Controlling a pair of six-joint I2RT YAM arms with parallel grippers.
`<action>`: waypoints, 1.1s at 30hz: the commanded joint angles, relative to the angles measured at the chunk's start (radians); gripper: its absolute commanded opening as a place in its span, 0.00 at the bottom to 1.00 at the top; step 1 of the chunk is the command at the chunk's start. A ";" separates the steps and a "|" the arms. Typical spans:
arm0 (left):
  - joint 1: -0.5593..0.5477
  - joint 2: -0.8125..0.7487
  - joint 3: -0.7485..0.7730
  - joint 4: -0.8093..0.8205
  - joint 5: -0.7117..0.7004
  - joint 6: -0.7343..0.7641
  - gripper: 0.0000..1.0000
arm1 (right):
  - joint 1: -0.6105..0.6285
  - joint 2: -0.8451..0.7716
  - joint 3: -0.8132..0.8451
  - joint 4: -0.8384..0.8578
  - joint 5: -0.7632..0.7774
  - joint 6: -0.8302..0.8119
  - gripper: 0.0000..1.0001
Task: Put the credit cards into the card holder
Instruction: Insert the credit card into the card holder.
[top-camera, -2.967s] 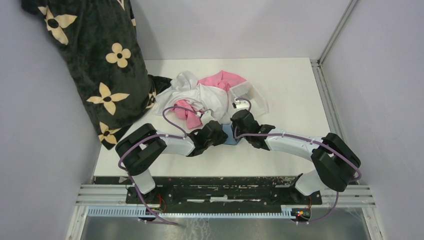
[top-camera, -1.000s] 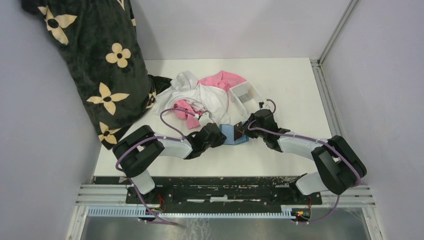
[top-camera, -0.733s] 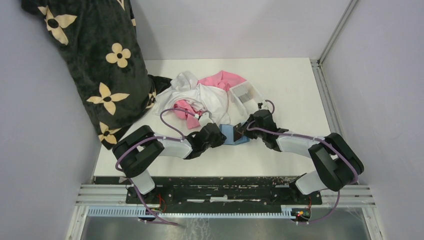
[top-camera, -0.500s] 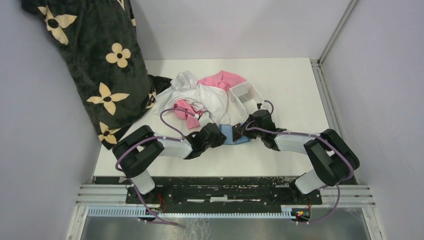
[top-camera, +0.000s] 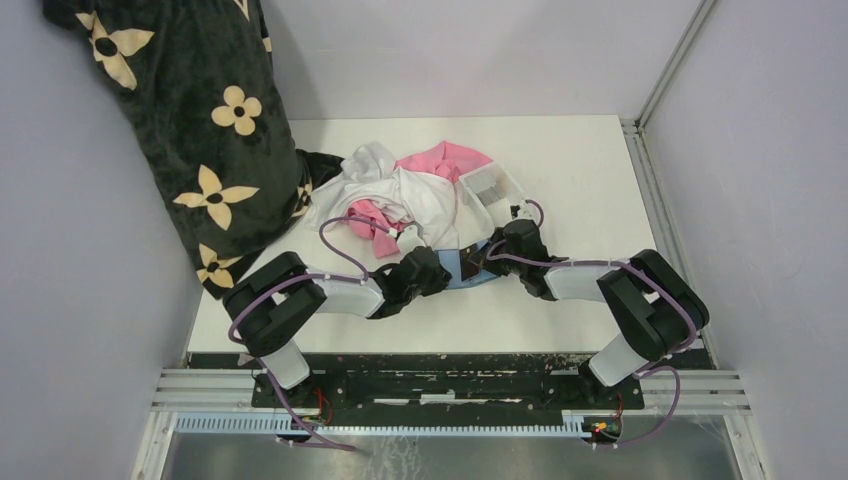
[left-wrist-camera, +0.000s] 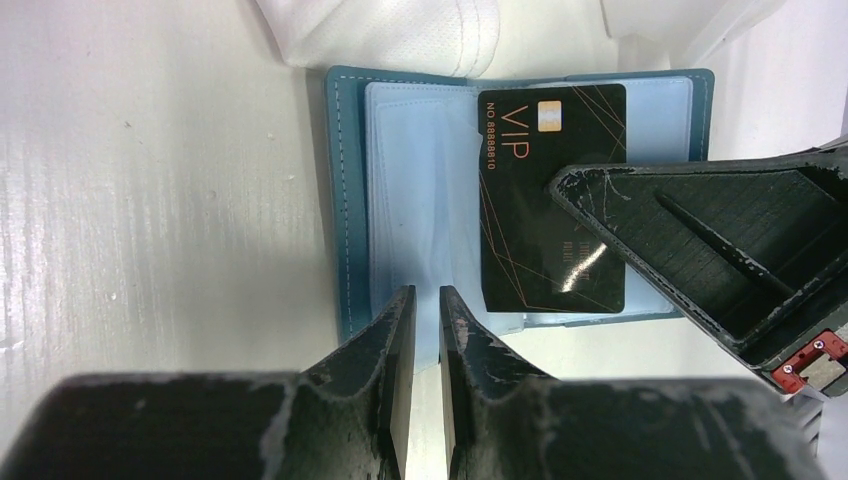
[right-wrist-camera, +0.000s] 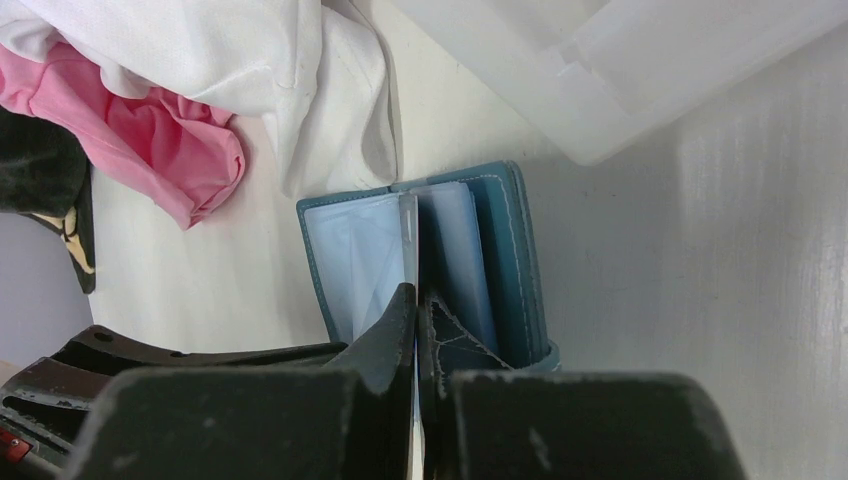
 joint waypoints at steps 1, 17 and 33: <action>-0.003 -0.008 -0.012 -0.154 -0.056 0.002 0.23 | 0.003 0.036 -0.020 -0.002 -0.004 -0.042 0.01; -0.004 -0.064 -0.040 -0.212 -0.142 -0.003 0.24 | 0.024 0.060 -0.055 0.030 -0.018 -0.059 0.01; -0.001 0.016 -0.019 -0.173 -0.113 -0.001 0.23 | 0.055 0.076 -0.080 0.036 -0.051 -0.057 0.01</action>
